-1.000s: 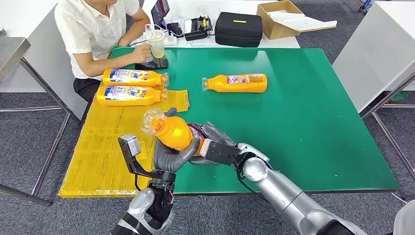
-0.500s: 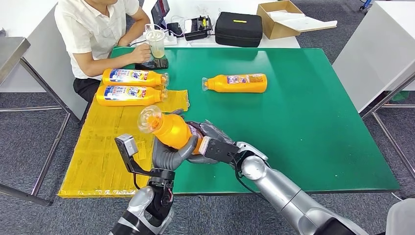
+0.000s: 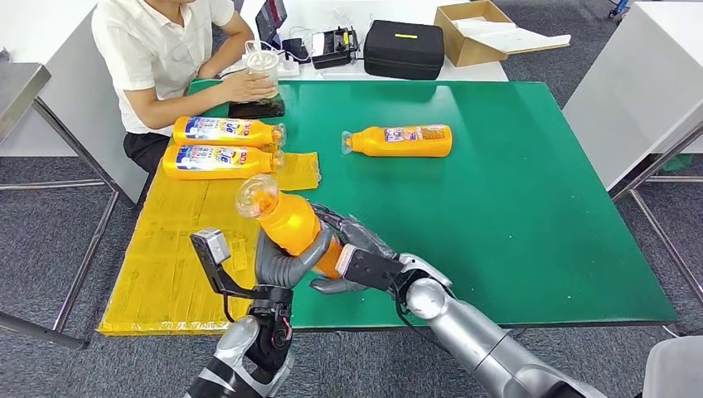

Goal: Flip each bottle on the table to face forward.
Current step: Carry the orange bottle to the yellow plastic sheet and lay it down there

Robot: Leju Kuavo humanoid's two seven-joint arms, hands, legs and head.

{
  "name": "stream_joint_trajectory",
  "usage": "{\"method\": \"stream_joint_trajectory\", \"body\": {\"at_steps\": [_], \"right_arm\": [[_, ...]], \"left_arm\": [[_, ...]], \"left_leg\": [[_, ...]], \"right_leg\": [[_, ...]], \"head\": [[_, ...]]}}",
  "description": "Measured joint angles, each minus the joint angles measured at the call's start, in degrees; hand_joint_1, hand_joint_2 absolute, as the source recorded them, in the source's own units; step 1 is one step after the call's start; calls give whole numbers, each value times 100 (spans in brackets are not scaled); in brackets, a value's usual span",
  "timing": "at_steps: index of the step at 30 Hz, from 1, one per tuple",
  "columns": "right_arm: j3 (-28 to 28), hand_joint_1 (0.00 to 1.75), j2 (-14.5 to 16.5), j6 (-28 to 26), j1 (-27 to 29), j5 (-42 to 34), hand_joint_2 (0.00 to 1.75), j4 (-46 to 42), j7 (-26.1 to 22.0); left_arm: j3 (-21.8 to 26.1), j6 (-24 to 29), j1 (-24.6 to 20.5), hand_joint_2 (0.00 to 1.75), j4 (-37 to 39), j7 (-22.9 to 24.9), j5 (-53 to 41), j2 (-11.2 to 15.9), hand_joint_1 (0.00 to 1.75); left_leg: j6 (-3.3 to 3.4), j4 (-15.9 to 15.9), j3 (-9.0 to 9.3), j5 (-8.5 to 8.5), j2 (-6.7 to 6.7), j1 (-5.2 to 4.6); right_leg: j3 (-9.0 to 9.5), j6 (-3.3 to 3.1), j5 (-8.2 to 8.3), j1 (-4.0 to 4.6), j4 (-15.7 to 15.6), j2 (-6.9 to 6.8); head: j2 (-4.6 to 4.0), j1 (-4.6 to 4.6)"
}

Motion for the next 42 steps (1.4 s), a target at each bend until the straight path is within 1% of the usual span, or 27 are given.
{"method": "stream_joint_trajectory", "body": {"at_steps": [4, 9, 17, 19, 22, 24, 26, 27, 28, 31, 33, 37, 40, 42], "right_arm": [[-98, 0, -83, -198, 169, 271, 175, -59, -2], [-362, 0, -270, -381, 422, 617, 175, -186, -13], [-738, 0, -510, -461, 722, 831, 175, -442, -27], [-819, 0, -549, -461, 783, 876, 175, -520, -41], [-940, 0, -572, -456, 876, 980, 175, -604, -100], [-1000, 0, -572, -445, 916, 1044, 175, -624, -164], [-1045, 0, -569, -435, 936, 1082, 175, -630, -221], [-1062, 0, -567, -432, 940, 1092, 175, -630, -237], [-1076, 0, -564, -431, 943, 1096, 175, -630, -246], [-1097, 0, -558, -429, 951, 1097, 175, -631, -255], [-1110, 0, -548, -427, 951, 1097, 175, -632, -273], [-1203, 0, -479, -445, 952, 1148, 175, -631, -357], [-1345, 0, -381, -509, 987, 1217, 175, -658, -405], [-1466, 0, -310, -541, 1025, 1233, 175, -698, -424]], "left_arm": [[126, 459, -47, 175, 123, -32, -275, 0, 175], [238, 905, -120, 175, 363, -105, -685, 0, 175], [320, 1323, -150, 175, 531, -257, -1200, 1, 175], [316, 1657, -166, 175, 562, -377, -1688, 6, 175], [273, 2430, -262, 175, 627, -388, -3199, 37, 175], [264, 2710, -342, 175, 686, -161, -4383, 58, 175], [285, 2788, -391, 175, 748, 82, -5442, 70, 175], [296, 2799, -407, 175, 777, 156, -5771, 74, 175], [306, 2805, -420, 175, 802, 203, -5940, 76, 175], [329, 2825, -444, 175, 860, 279, -6053, 88, 175], [349, 2837, -461, 175, 903, 449, -6409, 95, 175], [393, 2748, -582, 175, 1034, 1176, -7775, 131, 175], [441, 2434, -700, 175, 1161, 1829, -8715, 200, 175], [481, 2211, -752, 175, 1264, 2114, -9084, 257, 175]], "left_leg": [[0, 0, -1, 0, -2, 0], [0, 1, -2, 0, -2, -1], [0, 1, -3, 0, -1, -1], [0, 1, -3, 0, -1, -1], [0, 1, -3, 0, -1, -1], [0, 0, -3, 0, -1, -1], [0, 0, -3, 0, -1, -1], [0, 0, -3, 0, -1, -1], [0, 1, -3, 0, -1, -1], [0, 1, -3, 0, -1, -1], [0, 1, -3, 0, -1, -1], [0, 0, -4, 0, -1, -1], [0, 0, -3, 0, -1, 0], [0, 0, -3, 1, 0, 0]], "right_leg": [[-1, 0, 0, 0, 0, -1], [0, 0, 0, -1, 0, -1], [-1, 0, 0, -1, 0, 0], [-2, 0, 0, 0, 0, -1], [-2, 0, 0, 0, 0, -1], [-1, 0, 0, 0, 0, -1], [0, 0, 0, -1, 0, 0], [0, 0, 0, -1, 0, 0], [0, 0, 0, -1, 0, 0], [-1, 0, 0, -1, 0, -1], [-1, 0, 0, -1, 0, -1], [-1, 0, 0, 0, 0, 0], [-1, 0, 0, 0, 0, -1], [-2, 0, 0, 0, 0, 0]], "head": [[0, 0], [0, 1], [0, 0], [0, -1], [0, -1], [0, 0], [0, 1], [0, 1], [0, 2], [0, 1], [0, -1], [0, 1], [0, 1], [0, 0]]}}
